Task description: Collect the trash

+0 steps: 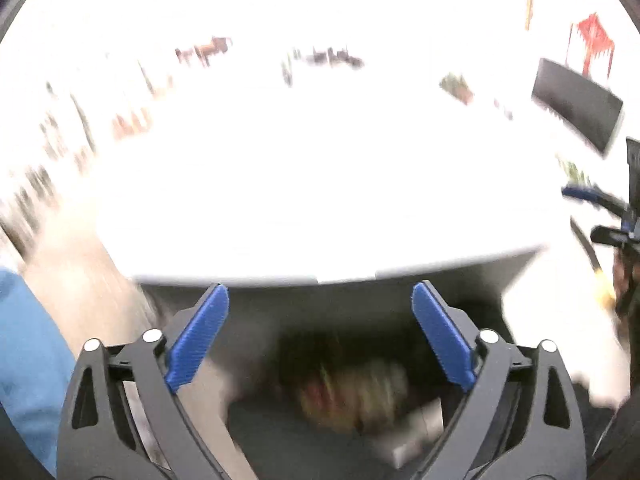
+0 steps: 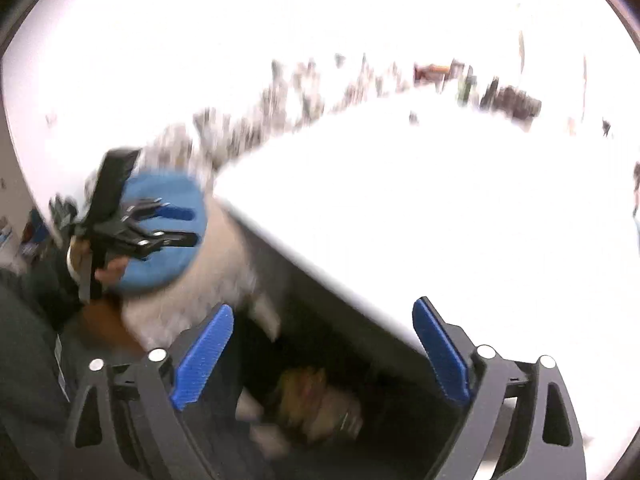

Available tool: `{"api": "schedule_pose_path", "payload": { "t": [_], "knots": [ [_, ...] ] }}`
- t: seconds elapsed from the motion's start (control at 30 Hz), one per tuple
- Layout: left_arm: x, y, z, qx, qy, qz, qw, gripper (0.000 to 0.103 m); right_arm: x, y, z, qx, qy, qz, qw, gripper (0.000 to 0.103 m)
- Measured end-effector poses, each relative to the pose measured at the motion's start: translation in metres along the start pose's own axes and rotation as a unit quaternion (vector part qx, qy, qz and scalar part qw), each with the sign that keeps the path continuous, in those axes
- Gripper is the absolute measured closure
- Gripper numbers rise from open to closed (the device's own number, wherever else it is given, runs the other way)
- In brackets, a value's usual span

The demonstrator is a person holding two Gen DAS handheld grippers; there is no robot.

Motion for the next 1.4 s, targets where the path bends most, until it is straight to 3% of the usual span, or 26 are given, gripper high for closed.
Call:
{"api": "schedule_pose_path", "payload": {
  "t": [0.07,0.17,0.27,0.33,0.43,0.53,0.67,1.0,1.4],
  "knots": [
    [0.003,-0.041,-0.022,0.088,-0.029,-0.006,0.9957,0.010,0.006,-0.042,-0.017,0.082,0.042,-0.003,0.996,0.005],
    [0.012,-0.097,-0.024,0.169,-0.057,-0.012,0.9838,0.009,0.014,-0.087,-0.019,0.163,0.116,-0.011,0.980,0.005],
    [0.024,-0.138,0.006,0.195,-0.048,-0.019,0.9794,0.009,0.028,-0.114,0.000,0.215,0.182,0.009,0.959,0.005],
    [0.031,-0.152,0.034,0.190,-0.051,-0.026,0.9801,0.009,0.043,-0.120,0.022,0.230,0.210,0.042,0.949,0.005],
    [0.036,-0.166,0.092,0.156,-0.080,-0.044,0.9836,0.009,0.069,-0.118,0.066,0.205,0.230,0.097,0.946,0.005],
    [0.036,-0.162,0.148,0.106,-0.089,-0.067,0.9881,0.009,0.091,-0.105,0.118,0.149,0.238,0.152,0.948,0.005],
    [0.022,-0.150,0.187,0.061,-0.096,-0.080,0.9902,0.009,0.111,-0.080,0.169,0.080,0.249,0.183,0.948,0.005],
    [0.017,-0.136,0.228,0.016,-0.125,-0.058,0.9903,0.009,0.138,-0.053,0.201,0.030,0.275,0.224,0.934,0.005],
    [0.010,-0.134,0.241,-0.002,-0.123,-0.065,0.9903,0.009,0.129,-0.058,0.207,0.010,0.286,0.192,0.939,0.005]
  ]
}}
Point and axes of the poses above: each gripper's, at about its wrist camera, not at the fingertips, and z roughly the way its jaws point, x to its right, y to its underside, the point moved 1 cm from there along z, roughly the way its jaws point, and after that the axes turned 2 degrees about -z, right-handed, at the moved point
